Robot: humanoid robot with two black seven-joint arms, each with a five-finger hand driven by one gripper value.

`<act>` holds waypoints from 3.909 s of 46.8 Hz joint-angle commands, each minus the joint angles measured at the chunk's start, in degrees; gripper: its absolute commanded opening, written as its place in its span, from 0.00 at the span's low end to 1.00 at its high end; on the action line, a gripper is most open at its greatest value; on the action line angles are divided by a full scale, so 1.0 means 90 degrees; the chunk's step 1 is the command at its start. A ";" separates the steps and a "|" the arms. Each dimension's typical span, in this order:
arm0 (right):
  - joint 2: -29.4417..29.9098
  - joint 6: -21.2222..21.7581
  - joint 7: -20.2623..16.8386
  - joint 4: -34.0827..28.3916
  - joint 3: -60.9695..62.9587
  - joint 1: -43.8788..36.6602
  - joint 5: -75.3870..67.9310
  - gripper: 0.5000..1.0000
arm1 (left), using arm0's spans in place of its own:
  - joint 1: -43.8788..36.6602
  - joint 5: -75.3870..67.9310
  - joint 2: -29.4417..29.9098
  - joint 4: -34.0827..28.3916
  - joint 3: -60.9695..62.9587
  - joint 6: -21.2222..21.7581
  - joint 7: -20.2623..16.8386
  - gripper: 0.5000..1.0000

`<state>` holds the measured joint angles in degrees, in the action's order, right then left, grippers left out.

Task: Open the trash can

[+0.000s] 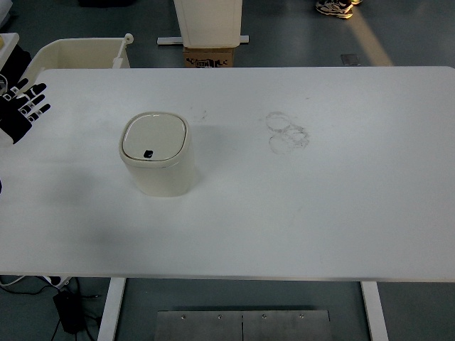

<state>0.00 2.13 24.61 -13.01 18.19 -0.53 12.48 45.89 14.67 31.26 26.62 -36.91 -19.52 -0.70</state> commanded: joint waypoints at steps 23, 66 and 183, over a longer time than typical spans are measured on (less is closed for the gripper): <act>0.0000 -0.0003 0.0000 0.0000 -0.0010 0.0000 0.0000 0.98 | -0.0070 0.0000 -0.0026 -0.0009 -0.0020 0.0011 0.0000 1.00; 0.0000 -0.0003 0.0000 0.0000 -0.0010 0.0000 0.0000 0.98 | -0.0080 -0.0048 -0.0017 0.0001 0.0009 -0.0077 0.0000 1.00; 0.0000 -0.0003 0.0000 0.0000 -0.0010 -0.0019 0.0000 0.98 | 0.6218 -0.2167 0.0130 0.4444 0.6629 0.0470 0.1436 1.00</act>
<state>0.00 2.12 24.61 -13.01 18.07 -0.66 12.48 99.84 -4.18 32.55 64.75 20.58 -14.70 12.21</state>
